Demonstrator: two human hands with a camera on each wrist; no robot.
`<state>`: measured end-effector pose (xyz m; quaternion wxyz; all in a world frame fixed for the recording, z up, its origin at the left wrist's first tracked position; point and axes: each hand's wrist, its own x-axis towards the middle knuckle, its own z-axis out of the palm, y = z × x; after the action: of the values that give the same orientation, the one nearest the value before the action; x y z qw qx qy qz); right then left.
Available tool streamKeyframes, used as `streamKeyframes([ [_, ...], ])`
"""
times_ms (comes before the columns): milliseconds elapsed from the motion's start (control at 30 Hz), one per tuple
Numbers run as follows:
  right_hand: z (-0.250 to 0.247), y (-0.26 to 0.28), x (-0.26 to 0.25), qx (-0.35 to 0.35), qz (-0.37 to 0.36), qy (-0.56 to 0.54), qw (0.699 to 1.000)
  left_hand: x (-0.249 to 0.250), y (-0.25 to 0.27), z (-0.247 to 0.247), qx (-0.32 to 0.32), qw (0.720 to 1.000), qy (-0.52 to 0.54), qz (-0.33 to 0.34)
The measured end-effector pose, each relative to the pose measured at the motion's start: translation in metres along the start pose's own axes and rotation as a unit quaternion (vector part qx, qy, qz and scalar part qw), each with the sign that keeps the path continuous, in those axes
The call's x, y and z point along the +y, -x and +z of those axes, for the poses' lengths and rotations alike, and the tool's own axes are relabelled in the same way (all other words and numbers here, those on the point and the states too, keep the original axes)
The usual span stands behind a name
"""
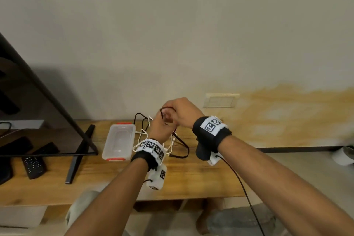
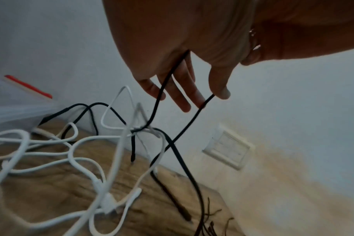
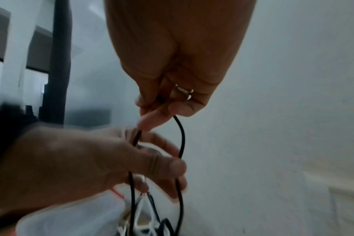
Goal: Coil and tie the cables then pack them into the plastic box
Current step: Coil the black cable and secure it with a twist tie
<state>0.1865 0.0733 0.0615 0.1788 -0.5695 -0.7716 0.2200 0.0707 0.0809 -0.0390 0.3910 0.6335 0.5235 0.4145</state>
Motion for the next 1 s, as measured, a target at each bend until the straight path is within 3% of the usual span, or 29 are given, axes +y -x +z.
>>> streamKeyframes([
  [233,-0.065,0.013,-0.065,0.107,-0.048,-0.155,0.981,0.0,0.0,-0.01,0.009,0.998,0.036,-0.046],
  [433,-0.109,0.03,-0.101,0.153,-0.061,-0.222,0.961,-0.011,0.009,-0.02,0.007,0.999,0.025,-0.048],
  [667,-0.169,0.057,-0.12,0.311,-0.097,-0.317,0.89,-0.025,0.019,-0.032,-0.014,0.998,-0.054,-0.043],
  [833,-0.195,0.083,-0.102,0.425,-0.121,-0.366,0.819,-0.029,0.017,-0.042,-0.05,0.985,-0.142,-0.089],
  [900,-0.196,0.094,-0.092,0.456,-0.126,-0.386,0.792,-0.028,0.018,-0.046,-0.035,0.981,-0.161,-0.104],
  [1000,-0.178,0.11,-0.074,0.452,-0.101,-0.403,0.789,-0.024,0.016,-0.052,0.02,0.992,-0.094,-0.084],
])
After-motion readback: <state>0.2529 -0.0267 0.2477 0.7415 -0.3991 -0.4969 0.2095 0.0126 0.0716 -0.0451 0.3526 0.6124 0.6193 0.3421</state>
